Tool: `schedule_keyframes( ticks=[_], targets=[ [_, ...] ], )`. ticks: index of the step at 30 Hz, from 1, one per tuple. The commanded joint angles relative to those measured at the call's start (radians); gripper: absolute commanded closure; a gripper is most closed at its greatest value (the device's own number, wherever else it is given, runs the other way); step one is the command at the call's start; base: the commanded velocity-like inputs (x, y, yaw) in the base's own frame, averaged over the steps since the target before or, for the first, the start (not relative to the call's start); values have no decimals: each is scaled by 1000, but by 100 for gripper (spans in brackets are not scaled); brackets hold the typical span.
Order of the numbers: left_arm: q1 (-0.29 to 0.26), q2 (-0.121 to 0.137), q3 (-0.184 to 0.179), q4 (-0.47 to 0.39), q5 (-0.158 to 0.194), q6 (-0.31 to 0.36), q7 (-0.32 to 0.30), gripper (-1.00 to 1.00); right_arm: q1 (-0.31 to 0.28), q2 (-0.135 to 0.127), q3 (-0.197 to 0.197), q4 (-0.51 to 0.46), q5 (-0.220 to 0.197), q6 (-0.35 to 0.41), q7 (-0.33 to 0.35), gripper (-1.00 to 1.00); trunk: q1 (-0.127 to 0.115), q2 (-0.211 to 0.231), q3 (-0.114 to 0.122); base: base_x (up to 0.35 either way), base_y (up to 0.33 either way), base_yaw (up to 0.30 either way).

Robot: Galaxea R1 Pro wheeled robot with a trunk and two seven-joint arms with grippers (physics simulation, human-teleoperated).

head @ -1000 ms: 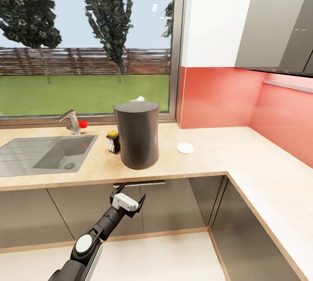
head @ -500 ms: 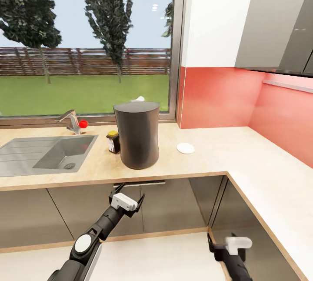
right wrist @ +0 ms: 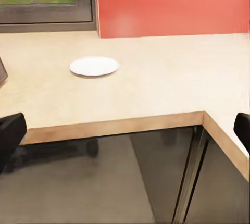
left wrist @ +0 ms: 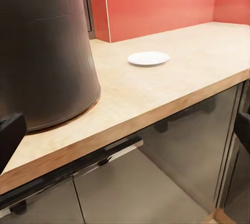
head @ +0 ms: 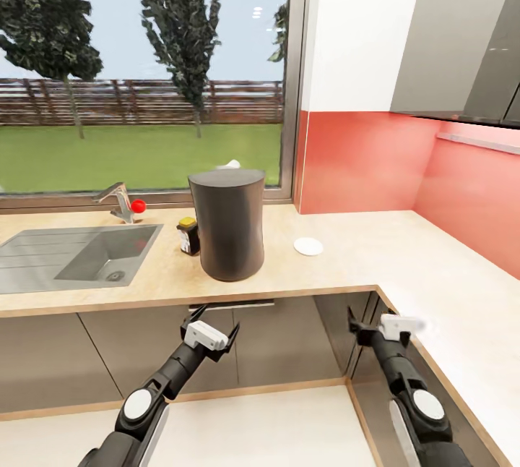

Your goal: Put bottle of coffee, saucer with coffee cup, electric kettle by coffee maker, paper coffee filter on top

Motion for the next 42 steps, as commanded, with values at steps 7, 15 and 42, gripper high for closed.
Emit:
schedule_keyframes(
  ticks=[7,15,42],
  targets=[
    [-3,-5,4,1,-7,16,-3,-100,-219,-1,-6,0,-23,192,-1,-100,1,-2,-3,0,0,0],
    [-10,-12,-4,-2,-5,94,-6,-100,-318,-3,-6,0,-31,265,3,-100,1,-2,-3,0,0,0],
    [-41,-56,-19,-65,3,350,-15,-100,-332,-4,-11,-3,-108,323,5,-100,1,-2,-3,0,0,0]
  ],
)
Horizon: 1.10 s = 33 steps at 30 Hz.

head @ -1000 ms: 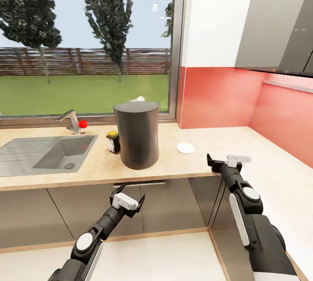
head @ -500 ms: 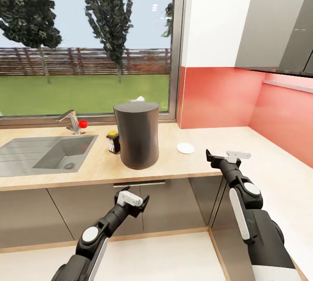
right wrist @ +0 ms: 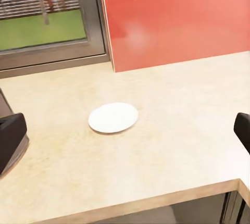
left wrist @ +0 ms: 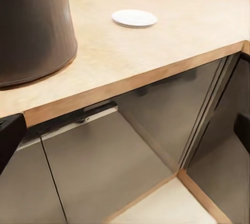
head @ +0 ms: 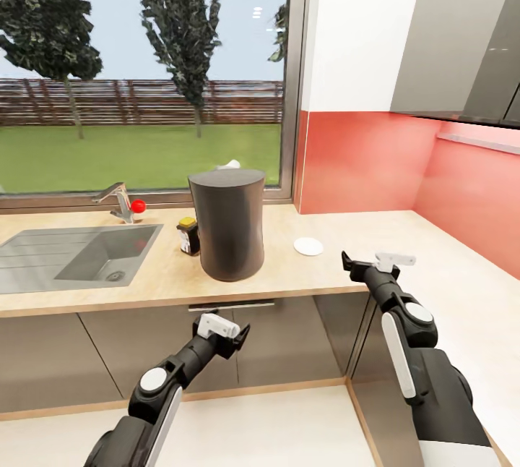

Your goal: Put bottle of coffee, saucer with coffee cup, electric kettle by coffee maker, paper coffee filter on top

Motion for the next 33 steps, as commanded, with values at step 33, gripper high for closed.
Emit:
schedule_keyframes(
  ticks=[33],
  targets=[
    [-163,-28,5,1,-13,220,10,-100,-1,4,10,3,-10,12,0,-100,1,-2,-5,0,0,-49]
  ],
)
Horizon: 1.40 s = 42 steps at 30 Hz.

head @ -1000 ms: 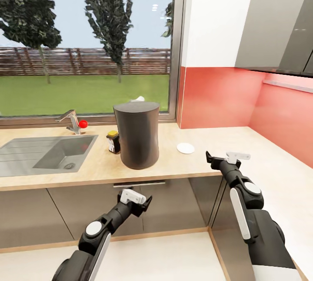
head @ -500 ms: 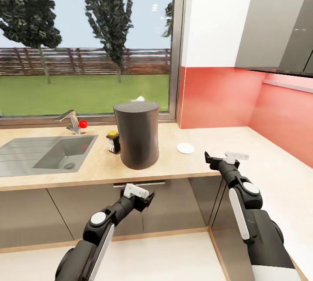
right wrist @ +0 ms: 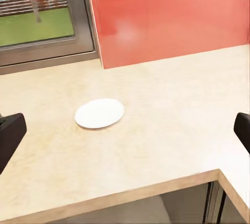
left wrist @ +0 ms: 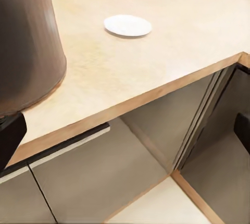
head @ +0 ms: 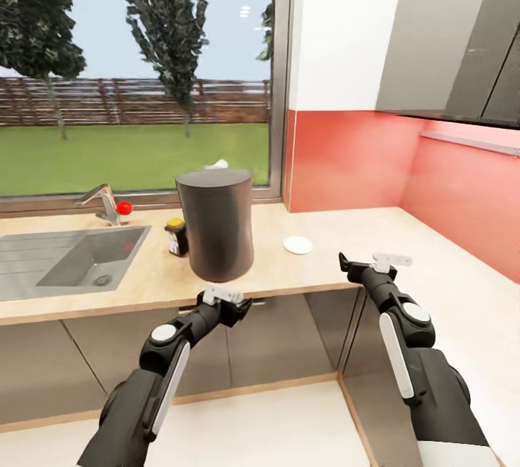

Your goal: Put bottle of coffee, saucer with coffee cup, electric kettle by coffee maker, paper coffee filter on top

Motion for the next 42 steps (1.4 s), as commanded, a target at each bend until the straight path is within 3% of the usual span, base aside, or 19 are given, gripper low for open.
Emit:
schedule_keyframes(
  ticks=[1,6,14,23,31,37,40,42],
  targets=[
    [2,0,7,-3,-10,5,-7,-100,-1,1,-1,-1,-8,5,0,-100,1,-2,-3,0,0,-123],
    [7,3,15,-4,-10,6,-7,-100,-1,1,1,0,-8,5,0,-100,1,-2,-3,0,0,-46],
    [5,1,15,-1,-9,7,-7,-100,0,1,50,0,-7,5,0,-100,1,-2,-3,221,0,-5],
    [5,1,16,0,-10,7,-6,-100,0,1,57,2,-7,15,0,-100,1,-2,-3,116,0,0],
    [4,0,13,3,-7,8,-7,-100,0,3,56,1,-8,180,2,-100,1,-2,-3,23,0,0],
    [-6,-4,8,8,-6,10,-5,-100,0,12,51,2,-9,216,1,-100,1,-2,-3,5,0,0],
    [-38,-26,8,8,10,17,10,-100,0,15,47,1,-10,244,1,-100,1,-2,-3,0,0,0],
    [-79,-43,9,15,45,45,46,-100,0,16,45,2,-28,271,1,-100,1,-2,-3,0,0,0]
  ],
)
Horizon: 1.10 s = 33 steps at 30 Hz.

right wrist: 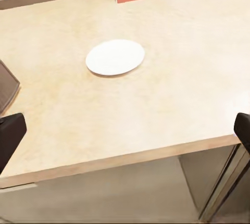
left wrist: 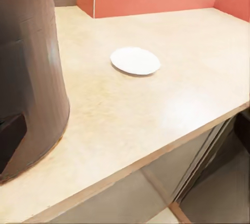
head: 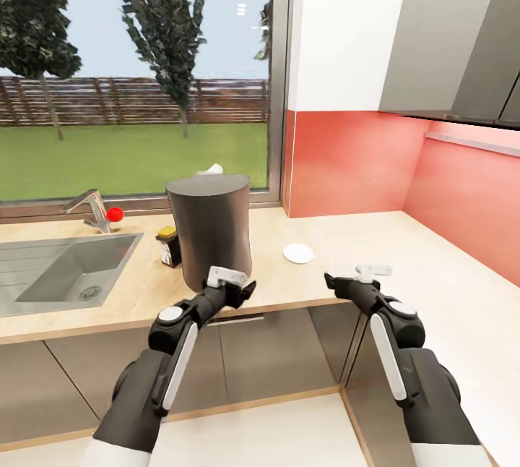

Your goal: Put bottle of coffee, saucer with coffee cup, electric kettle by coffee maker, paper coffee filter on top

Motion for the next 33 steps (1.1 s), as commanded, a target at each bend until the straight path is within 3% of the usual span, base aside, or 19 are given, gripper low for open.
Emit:
schedule_keyframes(
  ticks=[1,5,7,10,12,13,17,21,24,30,33],
  targets=[
    [-25,-6,1,4,19,29,15,-100,-1,1,-3,-1,-28,15,-1,-100,1,-2,-2,0,0,0],
    [-86,-13,2,17,118,90,55,-100,-1,0,-16,-1,-105,33,-3,-100,1,-2,-2,0,0,0],
    [-119,-15,2,29,199,105,85,-100,-1,-1,-44,-1,-150,38,-4,-100,1,-2,-2,0,0,0],
    [-146,-17,1,41,282,112,146,-100,-1,-1,-70,-1,-173,41,-4,-100,1,-2,-2,0,0,0],
    [-170,-19,-2,48,363,114,230,-100,-1,-3,-81,-1,-182,42,-5,-100,1,-2,-2,0,0,0],
    [-174,-19,-4,49,383,115,252,-100,-1,-3,-82,-1,-184,42,-5,-100,1,-2,-2,0,0,0],
    [-189,-19,-47,52,489,116,384,-100,-1,-4,-88,-1,-188,43,-6,-100,1,-2,-2,0,0,0],
    [-192,-19,-116,53,548,114,471,-100,-1,-5,-90,-2,-189,62,-6,-100,1,-2,-2,0,0,0],
    [-193,-19,-135,66,587,111,507,-100,-1,-6,-92,-3,-190,72,-6,-100,1,-2,-2,0,0,0],
    [-190,-15,-141,108,676,108,527,-100,-1,-9,-94,-7,-193,76,-5,-100,1,-2,-2,0,0,-27],
    [-184,-11,-138,114,690,107,528,-100,-1,-9,-94,-8,-193,76,-5,-100,1,-2,-1,0,0,-183]
  ],
)
